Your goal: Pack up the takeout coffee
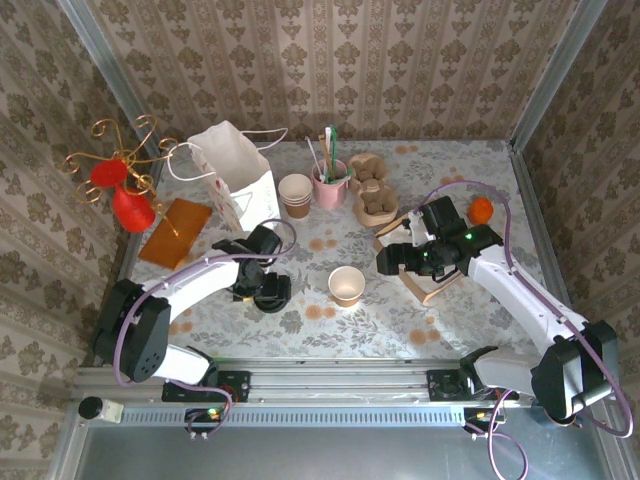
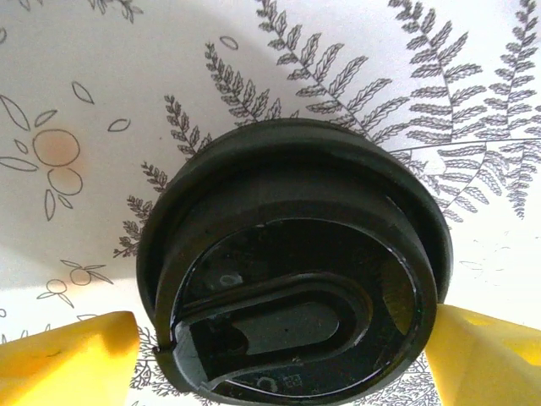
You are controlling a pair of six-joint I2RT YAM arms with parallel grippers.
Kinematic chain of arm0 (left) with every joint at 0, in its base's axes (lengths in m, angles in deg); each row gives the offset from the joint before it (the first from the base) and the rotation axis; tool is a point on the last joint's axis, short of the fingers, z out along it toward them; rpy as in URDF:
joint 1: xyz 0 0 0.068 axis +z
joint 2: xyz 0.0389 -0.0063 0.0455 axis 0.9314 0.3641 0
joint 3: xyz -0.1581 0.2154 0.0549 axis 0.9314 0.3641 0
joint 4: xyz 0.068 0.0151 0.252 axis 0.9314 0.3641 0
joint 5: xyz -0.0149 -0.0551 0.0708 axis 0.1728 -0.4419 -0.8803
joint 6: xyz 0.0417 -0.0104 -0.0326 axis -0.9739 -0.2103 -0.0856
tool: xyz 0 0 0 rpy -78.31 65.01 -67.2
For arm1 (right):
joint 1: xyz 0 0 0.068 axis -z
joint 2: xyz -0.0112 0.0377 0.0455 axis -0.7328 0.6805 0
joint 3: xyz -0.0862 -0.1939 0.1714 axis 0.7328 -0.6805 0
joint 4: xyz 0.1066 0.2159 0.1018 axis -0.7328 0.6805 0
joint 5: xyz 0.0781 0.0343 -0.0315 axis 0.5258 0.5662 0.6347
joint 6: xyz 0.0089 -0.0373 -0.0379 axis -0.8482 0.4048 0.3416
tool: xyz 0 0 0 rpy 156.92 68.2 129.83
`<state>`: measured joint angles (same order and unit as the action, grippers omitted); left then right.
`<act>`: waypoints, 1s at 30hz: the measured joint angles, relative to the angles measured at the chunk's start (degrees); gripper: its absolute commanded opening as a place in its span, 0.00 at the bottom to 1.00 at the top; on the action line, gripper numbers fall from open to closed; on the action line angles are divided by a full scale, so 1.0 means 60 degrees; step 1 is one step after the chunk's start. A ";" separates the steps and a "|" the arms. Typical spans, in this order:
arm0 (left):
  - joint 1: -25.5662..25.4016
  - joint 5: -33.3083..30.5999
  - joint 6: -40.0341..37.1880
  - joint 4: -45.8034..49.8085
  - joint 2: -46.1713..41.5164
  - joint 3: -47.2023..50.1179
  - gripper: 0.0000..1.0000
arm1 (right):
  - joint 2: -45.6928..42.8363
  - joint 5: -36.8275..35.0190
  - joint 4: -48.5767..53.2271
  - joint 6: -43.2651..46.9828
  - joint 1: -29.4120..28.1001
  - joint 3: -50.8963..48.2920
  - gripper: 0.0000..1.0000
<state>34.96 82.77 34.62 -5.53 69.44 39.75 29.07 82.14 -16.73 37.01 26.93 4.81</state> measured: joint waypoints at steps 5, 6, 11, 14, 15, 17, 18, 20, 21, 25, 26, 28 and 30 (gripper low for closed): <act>0.0007 0.0015 -0.0058 -0.0157 0.0131 0.0000 0.78 | 0.0000 -0.0004 0.0000 0.0000 -0.0004 0.0000 0.94; 0.0007 0.0015 -0.0062 -0.0171 0.0168 -0.0004 0.77 | 0.0000 -0.0004 0.0000 0.0000 -0.0004 0.0000 0.94; 0.0007 0.0015 -0.0146 -0.0178 0.0222 -0.0018 0.67 | 0.0000 -0.0033 0.0004 0.0000 -0.0004 0.0000 0.94; 0.0007 0.0011 -0.0171 -0.0175 0.0222 -0.0033 0.64 | 0.0000 -0.0033 0.0004 0.0000 -0.0004 0.0000 0.94; 0.0007 0.0011 -0.0171 -0.0175 0.0222 -0.0033 0.63 | 0.0000 -0.0036 0.0004 0.0000 -0.0004 0.0000 0.94; 0.0007 0.0011 -0.0178 -0.0168 0.0222 -0.0040 0.63 | 0.0000 -0.0036 0.0004 0.0000 -0.0004 0.0000 0.94; 0.0007 0.0011 -0.0197 -0.0164 0.0222 -0.0044 0.63 | 0.0000 -0.0036 0.0004 0.0000 -0.0004 0.0000 0.94; 0.0007 0.0007 -0.0208 -0.0138 0.0222 -0.0047 0.63 | 0.0000 -0.0040 0.0004 0.0000 -0.0004 0.0000 0.94; 0.0007 0.0007 -0.0211 -0.0117 0.0211 -0.0051 0.63 | 0.0000 -0.0036 0.0004 0.0000 -0.0004 0.0000 0.94; 0.0007 0.0011 -0.0240 0.0135 -0.0091 -0.0051 0.63 | -0.0004 -0.0055 0.0004 -0.0004 -0.0004 0.0000 0.94; 0.0007 0.0011 -0.0244 0.0193 -0.0244 -0.0051 0.63 | -0.0007 -0.0066 0.0004 -0.0004 -0.0004 0.0000 0.94; 0.0007 0.0018 -0.0248 0.0291 -0.0579 -0.0051 0.63 | -0.0025 -0.0073 0.0007 -0.0004 -0.0004 0.0000 0.94; 0.0007 0.0058 -0.0280 0.0361 -0.0885 -0.0055 0.63 | -0.0076 -0.0080 0.0015 -0.0011 -0.0004 0.0000 0.94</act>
<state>35.00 83.12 32.94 -3.36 64.13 39.42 28.61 81.66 -16.65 36.94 26.91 4.81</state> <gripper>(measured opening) 0.653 0.940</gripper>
